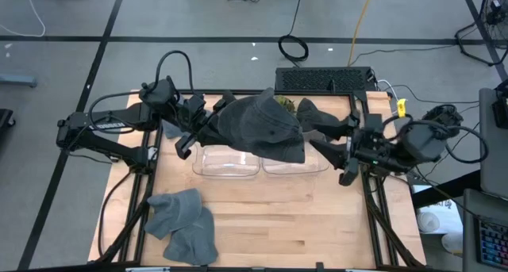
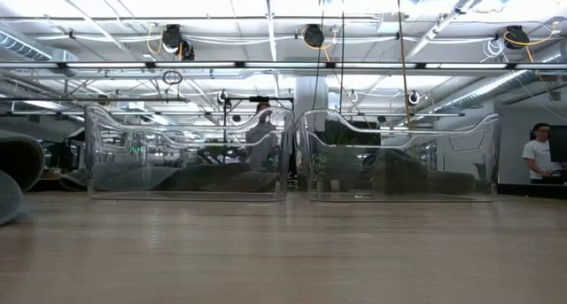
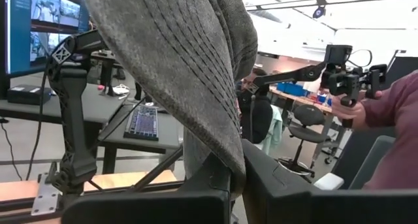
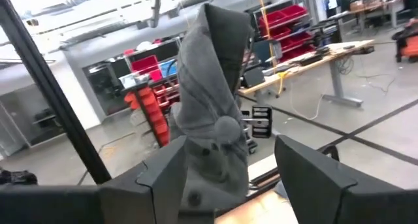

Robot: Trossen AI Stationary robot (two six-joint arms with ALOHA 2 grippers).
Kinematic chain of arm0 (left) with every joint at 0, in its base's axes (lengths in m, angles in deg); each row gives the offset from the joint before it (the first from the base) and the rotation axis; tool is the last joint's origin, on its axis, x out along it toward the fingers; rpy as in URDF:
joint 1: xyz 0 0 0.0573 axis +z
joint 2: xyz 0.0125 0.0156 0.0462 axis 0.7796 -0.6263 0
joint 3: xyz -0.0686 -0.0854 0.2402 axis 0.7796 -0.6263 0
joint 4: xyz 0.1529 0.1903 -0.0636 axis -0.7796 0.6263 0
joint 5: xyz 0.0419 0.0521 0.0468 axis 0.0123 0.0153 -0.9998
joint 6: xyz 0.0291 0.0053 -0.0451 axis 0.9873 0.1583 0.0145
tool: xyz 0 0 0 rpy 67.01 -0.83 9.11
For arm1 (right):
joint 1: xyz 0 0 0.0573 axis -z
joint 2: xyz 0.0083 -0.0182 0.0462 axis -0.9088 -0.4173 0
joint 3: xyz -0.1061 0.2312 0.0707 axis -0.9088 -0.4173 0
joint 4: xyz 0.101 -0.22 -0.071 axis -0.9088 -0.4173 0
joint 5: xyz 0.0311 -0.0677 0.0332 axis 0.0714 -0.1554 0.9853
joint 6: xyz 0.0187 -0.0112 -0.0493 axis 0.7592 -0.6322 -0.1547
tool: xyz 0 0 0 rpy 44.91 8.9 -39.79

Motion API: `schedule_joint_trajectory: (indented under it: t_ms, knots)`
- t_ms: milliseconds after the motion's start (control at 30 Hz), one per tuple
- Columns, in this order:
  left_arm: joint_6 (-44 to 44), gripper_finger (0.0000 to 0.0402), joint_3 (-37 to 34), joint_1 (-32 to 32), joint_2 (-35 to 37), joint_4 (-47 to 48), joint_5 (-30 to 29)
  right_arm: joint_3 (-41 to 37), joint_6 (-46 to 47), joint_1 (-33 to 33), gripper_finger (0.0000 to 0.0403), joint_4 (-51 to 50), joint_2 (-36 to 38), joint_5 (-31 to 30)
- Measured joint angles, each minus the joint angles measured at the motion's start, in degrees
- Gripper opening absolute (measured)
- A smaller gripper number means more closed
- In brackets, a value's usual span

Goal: Pick & Place hat
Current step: Put the bottom black cap into the right transparent bin

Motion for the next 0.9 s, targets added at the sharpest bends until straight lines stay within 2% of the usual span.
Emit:
schedule_joint_trajectory:
  t_ms: [133, 267, 567, 667, 900]
  knots:
    - [-0.1, 0.0009, 0.0, 0.0, 0.0, 0.0, 0.0, 0.0, 0.5, 2.8, 0.0215, -0.6, -0.8, 2.0]
    - [-0.3, 0.0009, 0.0, 0.0, 0.0, 0.0, 0.0, 0.0, 1.8, 5.3, 0.0215, -0.3, -1.4, 7.0]
    - [-0.3, 0.0009, 0.1, 0.0, -0.4, 0.5, 0.0, 0.0, 2.9, 8.7, 0.0209, 1.3, -3.9, 14.0]
    - [-0.3, 0.0009, 0.1, 0.0, -0.4, 0.7, 0.0, 0.0, 3.5, 9.8, 0.018, 2.3, -4.7, 16.3]
    - [-0.1, 0.0009, 0.1, 0.0, -0.4, 3.3, -0.1, 0.0, 1.2, 9.9, 0.0047, 5.7, -4.2, 19.2]
